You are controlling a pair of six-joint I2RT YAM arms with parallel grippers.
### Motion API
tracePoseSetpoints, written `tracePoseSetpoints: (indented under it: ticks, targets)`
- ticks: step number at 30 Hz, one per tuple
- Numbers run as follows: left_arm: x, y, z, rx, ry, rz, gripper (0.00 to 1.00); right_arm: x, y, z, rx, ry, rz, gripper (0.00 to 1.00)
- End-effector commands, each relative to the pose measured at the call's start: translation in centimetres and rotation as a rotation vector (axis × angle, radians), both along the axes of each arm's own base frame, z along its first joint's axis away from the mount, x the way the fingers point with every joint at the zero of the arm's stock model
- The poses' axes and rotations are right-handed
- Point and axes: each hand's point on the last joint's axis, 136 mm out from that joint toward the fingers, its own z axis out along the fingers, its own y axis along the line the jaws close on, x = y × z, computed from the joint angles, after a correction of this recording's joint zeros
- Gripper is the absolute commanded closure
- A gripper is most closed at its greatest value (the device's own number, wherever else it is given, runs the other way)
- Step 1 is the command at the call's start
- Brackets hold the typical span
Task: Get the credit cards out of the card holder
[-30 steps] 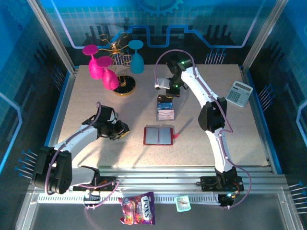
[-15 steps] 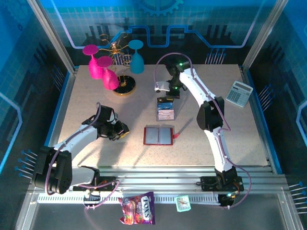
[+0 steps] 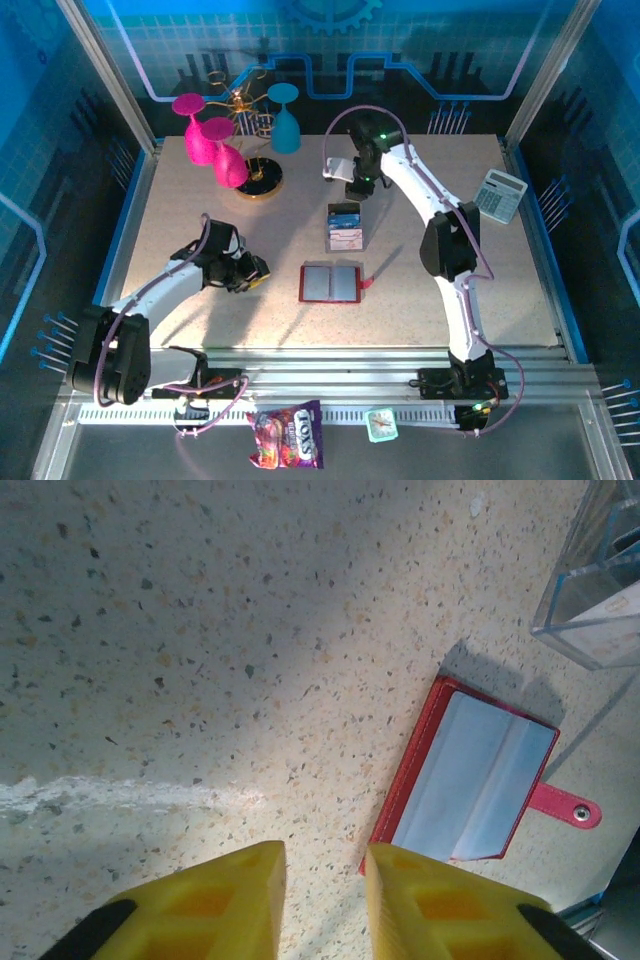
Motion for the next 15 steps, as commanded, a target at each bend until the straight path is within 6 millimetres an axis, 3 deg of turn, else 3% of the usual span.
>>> tracePoseSetpoints:
  ticks: [1,8,13,15]
  targets:
    - [1.2,1.1,0.7,0.05,-0.041,0.011,0.68,0.6,0.0,5.1,0.136,-0.114,-0.091,0.61]
    - [2.0,4.8,-0.1,0.117,-0.054,0.082,0.46,-1.6,-2.4,6.9,0.278,-0.208,-0.294,0.43]
    - [3.5,7.9,0.2,0.222,-0.105,0.139,0.23,-3.6,-5.8,7.1,0.428,-0.238,-0.509,0.23]
    - [4.1,9.0,0.4,0.281,-0.125,0.146,0.07,-4.4,-7.8,6.4,0.477,-0.247,-0.608,0.09]
